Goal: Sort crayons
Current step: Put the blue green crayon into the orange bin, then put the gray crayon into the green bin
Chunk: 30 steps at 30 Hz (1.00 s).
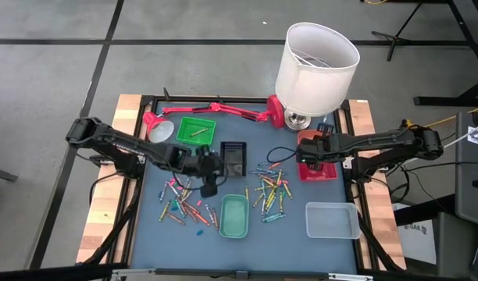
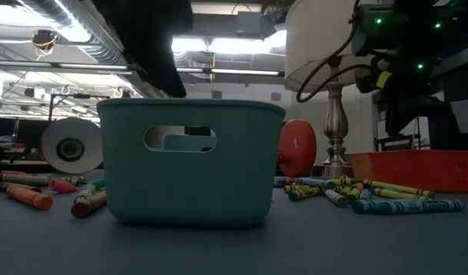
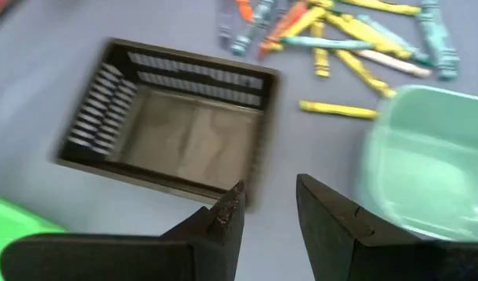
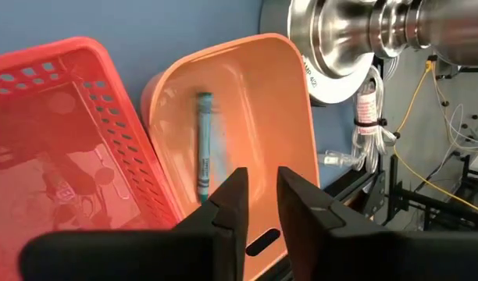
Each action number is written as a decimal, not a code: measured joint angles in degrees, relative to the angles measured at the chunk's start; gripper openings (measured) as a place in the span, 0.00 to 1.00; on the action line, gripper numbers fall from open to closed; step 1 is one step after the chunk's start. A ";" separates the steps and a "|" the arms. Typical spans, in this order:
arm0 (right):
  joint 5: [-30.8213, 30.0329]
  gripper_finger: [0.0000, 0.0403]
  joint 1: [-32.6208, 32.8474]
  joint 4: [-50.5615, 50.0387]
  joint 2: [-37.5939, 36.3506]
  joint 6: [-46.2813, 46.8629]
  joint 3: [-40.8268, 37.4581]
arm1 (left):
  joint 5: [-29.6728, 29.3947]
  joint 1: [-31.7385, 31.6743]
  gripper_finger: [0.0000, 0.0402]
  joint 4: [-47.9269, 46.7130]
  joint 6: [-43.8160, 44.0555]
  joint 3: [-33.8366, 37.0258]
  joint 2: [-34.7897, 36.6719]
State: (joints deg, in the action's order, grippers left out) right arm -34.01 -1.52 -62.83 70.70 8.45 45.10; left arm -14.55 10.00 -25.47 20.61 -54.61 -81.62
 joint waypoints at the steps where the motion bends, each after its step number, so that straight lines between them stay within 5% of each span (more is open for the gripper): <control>1: 0.01 0.19 0.00 0.00 0.00 0.00 0.00 | 0.20 1.26 0.25 0.00 1.38 0.00 0.00; 14: -0.03 0.26 0.00 0.00 0.00 0.00 0.00 | 0.53 15.81 0.25 0.02 15.28 0.00 0.00; 30: 0.10 0.26 0.00 0.00 0.00 0.00 0.00 | -2.97 27.11 0.25 0.55 16.38 0.00 0.00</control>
State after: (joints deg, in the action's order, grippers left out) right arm -33.91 -1.52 -62.83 70.70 8.45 45.10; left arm -17.52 37.11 -24.93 36.99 -54.61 -81.62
